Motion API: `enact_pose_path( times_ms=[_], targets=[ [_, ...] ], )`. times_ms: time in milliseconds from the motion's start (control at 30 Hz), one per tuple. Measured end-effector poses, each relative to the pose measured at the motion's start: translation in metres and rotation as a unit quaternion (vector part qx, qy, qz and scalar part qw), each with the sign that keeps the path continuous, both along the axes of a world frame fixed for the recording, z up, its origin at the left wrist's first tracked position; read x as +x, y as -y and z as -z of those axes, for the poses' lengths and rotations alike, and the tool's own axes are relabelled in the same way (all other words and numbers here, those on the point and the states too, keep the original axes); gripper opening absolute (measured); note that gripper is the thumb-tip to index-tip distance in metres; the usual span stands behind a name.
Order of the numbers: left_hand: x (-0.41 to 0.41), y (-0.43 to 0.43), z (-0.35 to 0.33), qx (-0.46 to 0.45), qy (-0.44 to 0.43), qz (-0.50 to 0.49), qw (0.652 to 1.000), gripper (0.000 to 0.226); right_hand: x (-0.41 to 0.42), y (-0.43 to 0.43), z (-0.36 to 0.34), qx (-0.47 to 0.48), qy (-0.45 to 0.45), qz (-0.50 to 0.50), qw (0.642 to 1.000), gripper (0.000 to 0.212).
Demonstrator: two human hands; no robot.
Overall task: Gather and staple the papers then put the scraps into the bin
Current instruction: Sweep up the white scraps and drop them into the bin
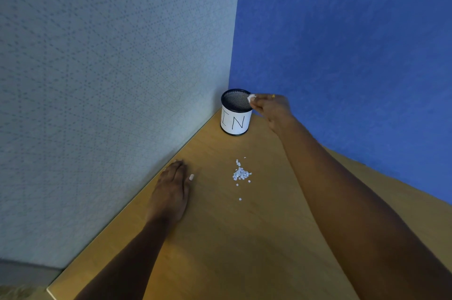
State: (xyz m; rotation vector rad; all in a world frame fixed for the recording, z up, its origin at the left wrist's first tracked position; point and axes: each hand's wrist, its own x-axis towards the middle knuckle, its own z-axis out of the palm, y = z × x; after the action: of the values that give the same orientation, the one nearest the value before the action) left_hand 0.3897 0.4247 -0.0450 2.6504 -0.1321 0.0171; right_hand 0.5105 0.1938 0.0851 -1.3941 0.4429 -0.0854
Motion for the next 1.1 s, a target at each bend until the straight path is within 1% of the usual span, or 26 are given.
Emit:
enact_pose_path(
  times_ms=[100, 167, 233, 367, 433, 533, 633, 700, 833, 900, 967, 1000, 1067, 1100],
  targets=[
    [0.001, 0.000, -0.001, -0.002, 0.001, 0.001, 1.000, 0.050, 0.020, -0.007, 0.001, -0.152, -0.011, -0.013, 0.988, 0.025],
    [0.002, 0.000, 0.001, -0.002, 0.004, 0.003, 1.000, 0.050, 0.027, -0.012, 0.002, -0.262, -0.021, -0.040, 0.964, 0.023],
    [0.002, -0.001, 0.002, -0.001, 0.005, 0.003, 1.000, 0.050, 0.030, -0.016, 0.002, -0.342, -0.028, -0.061, 0.937, 0.023],
    [0.002, -0.001, 0.001, 0.003, 0.005, 0.000, 1.000, 0.056, 0.031, -0.021, 0.000, -0.415, -0.026, -0.072, 0.906, 0.024],
    [0.002, 0.000, 0.000, 0.005, 0.005, 0.000, 1.000, 0.053, 0.032, -0.021, 0.002, -0.461, -0.006, -0.061, 0.885, 0.022],
    [0.001, 0.000, -0.001, 0.002, 0.006, 0.000, 1.000, 0.051, 0.030, -0.018, 0.004, -0.484, 0.026, -0.053, 0.873, 0.017],
    [0.001, 0.000, 0.000, 0.004, 0.006, 0.000, 1.000, 0.050, 0.028, -0.015, 0.005, -0.485, 0.040, -0.063, 0.872, 0.022],
    [0.001, 0.000, 0.000, 0.005, 0.005, -0.001, 1.000, 0.051, 0.025, -0.014, 0.007, -0.466, 0.051, -0.058, 0.881, 0.026],
    [0.001, -0.001, 0.000, 0.003, 0.005, -0.002, 1.000, 0.051, 0.012, -0.014, 0.010, -0.394, 0.079, -0.017, 0.916, 0.022],
    [0.000, 0.000, 0.000, 0.002, 0.006, -0.001, 1.000, 0.052, -0.004, -0.015, 0.016, -0.380, 0.104, 0.022, 0.919, 0.021],
    [0.000, 0.000, 0.000, 0.003, 0.006, 0.000, 1.000, 0.058, -0.025, -0.016, 0.027, -0.387, 0.132, 0.049, 0.911, 0.020],
    [0.000, 0.000, -0.001, 0.003, 0.007, 0.000, 1.000, 0.065, -0.035, -0.016, 0.034, -0.396, 0.139, 0.045, 0.907, 0.020],
    [0.001, -0.001, 0.000, 0.004, 0.010, 0.000, 1.000, 0.078, -0.051, -0.014, 0.053, -0.416, 0.121, 0.005, 0.901, 0.022],
    [0.001, -0.001, 0.000, 0.005, 0.012, 0.000, 1.000, 0.079, -0.058, -0.013, 0.063, -0.425, 0.100, -0.022, 0.900, 0.024]
  ],
)
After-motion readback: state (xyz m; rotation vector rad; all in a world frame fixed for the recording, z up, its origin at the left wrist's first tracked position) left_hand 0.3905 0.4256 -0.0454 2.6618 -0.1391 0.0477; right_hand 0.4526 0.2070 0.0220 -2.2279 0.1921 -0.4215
